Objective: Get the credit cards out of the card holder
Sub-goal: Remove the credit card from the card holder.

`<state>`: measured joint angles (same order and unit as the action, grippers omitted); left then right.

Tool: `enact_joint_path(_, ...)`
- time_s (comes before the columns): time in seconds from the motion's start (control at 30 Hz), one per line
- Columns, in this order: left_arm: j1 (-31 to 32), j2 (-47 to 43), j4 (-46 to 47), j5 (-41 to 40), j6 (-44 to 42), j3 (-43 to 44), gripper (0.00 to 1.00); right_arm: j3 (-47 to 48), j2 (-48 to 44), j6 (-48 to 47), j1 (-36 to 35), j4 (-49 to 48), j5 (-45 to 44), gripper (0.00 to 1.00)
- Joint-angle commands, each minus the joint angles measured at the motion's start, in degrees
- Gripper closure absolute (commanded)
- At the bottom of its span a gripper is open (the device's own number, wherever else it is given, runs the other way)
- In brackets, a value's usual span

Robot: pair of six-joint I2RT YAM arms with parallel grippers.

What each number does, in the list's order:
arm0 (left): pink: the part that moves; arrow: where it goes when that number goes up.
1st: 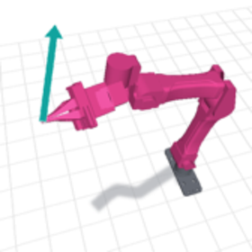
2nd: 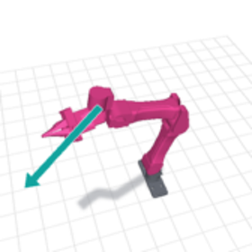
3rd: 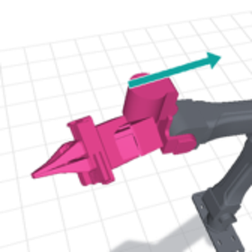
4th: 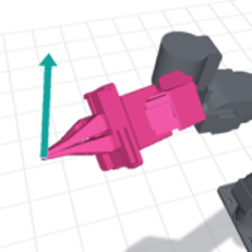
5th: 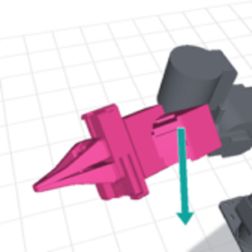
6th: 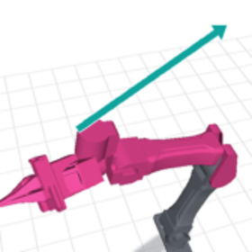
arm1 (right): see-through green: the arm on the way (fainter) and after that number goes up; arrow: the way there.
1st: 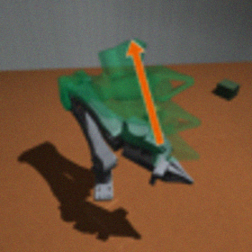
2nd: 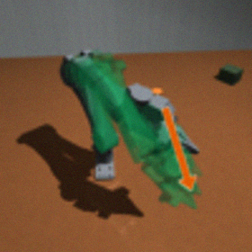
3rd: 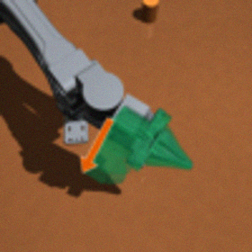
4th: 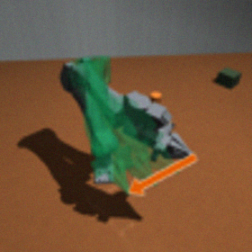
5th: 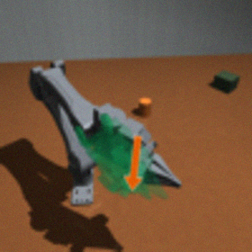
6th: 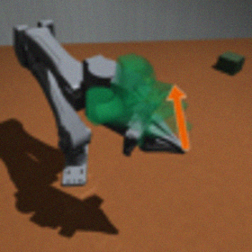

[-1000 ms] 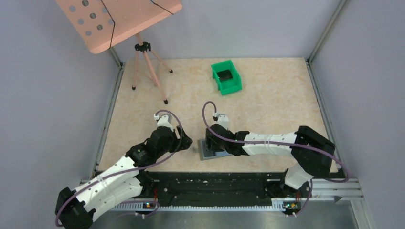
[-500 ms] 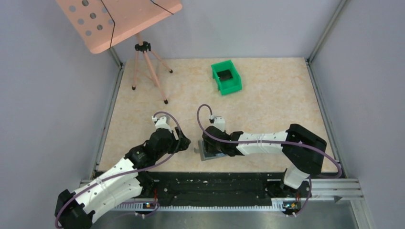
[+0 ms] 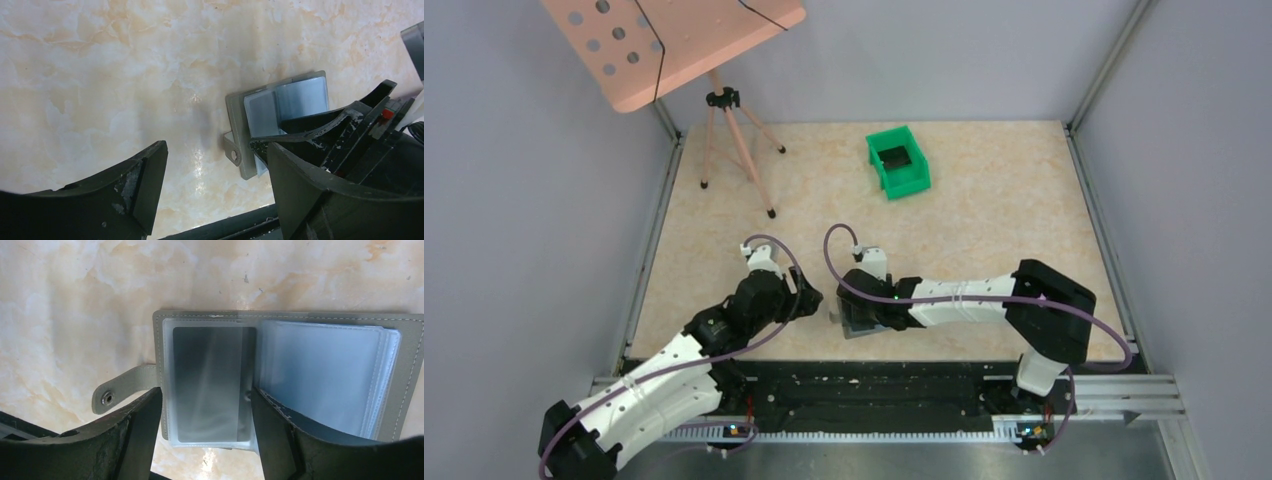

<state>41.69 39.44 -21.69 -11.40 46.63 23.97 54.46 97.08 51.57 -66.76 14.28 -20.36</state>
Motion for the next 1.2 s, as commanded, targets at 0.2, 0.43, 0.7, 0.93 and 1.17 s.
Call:
enact_joint_path(0.2,-0.1,-4.2,-1.5,-1.2,0.0,0.2,0.22,1.9,0.2,0.7,-0.8,1.0,-2.3,0.49)
enact_joint_path(0.43,-0.1,-3.4,-0.9,0.2,0.0,0.7,0.22,-0.5,-3.1,1.6,-0.9,-2.8,-1.9,0.53)
enact_joint_path(0.7,-0.1,-1.4,0.6,2.2,0.0,0.6,0.22,-2.8,-4.9,2.8,-0.8,-5.4,-2.0,0.51)
enact_joint_path(0.93,-0.1,1.3,2.5,4.4,-0.3,0.8,0.23,-6.4,-7.1,3.5,0.5,-9.5,-0.2,0.51)
enact_joint_path(1.17,-0.1,3.3,3.9,6.5,-0.5,1.2,0.24,-10.6,-9.4,4.4,1.8,-15.5,2.4,0.51)
